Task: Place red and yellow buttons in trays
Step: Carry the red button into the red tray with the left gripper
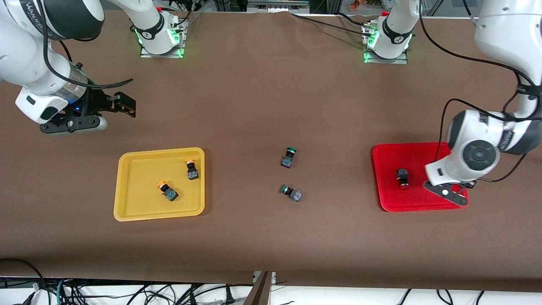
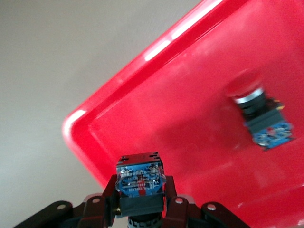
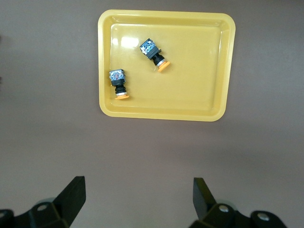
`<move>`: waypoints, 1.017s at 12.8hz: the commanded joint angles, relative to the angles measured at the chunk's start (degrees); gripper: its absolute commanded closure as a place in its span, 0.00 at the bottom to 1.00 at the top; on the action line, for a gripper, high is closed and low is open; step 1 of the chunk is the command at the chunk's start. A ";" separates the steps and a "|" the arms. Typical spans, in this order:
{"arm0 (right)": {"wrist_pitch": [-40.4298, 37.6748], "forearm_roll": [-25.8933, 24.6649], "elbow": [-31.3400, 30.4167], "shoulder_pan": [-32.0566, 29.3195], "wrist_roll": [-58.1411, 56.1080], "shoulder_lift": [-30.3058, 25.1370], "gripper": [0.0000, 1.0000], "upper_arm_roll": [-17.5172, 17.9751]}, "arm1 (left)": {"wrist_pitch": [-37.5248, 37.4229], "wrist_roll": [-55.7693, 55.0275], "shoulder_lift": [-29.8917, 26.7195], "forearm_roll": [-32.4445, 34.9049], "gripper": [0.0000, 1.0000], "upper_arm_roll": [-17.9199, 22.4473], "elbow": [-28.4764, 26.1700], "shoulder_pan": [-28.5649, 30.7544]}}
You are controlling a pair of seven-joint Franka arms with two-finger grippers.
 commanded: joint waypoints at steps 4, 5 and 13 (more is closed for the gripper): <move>0.65 -1.09 -2.01 0.16 0.03 -1.69 0.00 0.21 | 9.70 0.59 -0.66 -2.30 0.00 -1.64 -6.98 2.83; 0.65 -1.01 -2.01 0.16 0.03 -1.69 0.00 0.21 | 8.74 0.60 -2.67 -2.39 0.00 -2.34 -6.89 2.74; 0.65 -1.01 -2.01 0.16 -0.06 -1.69 0.00 0.21 | -39.11 -8.33 -10.51 -18.83 0.00 -7.52 20.48 1.86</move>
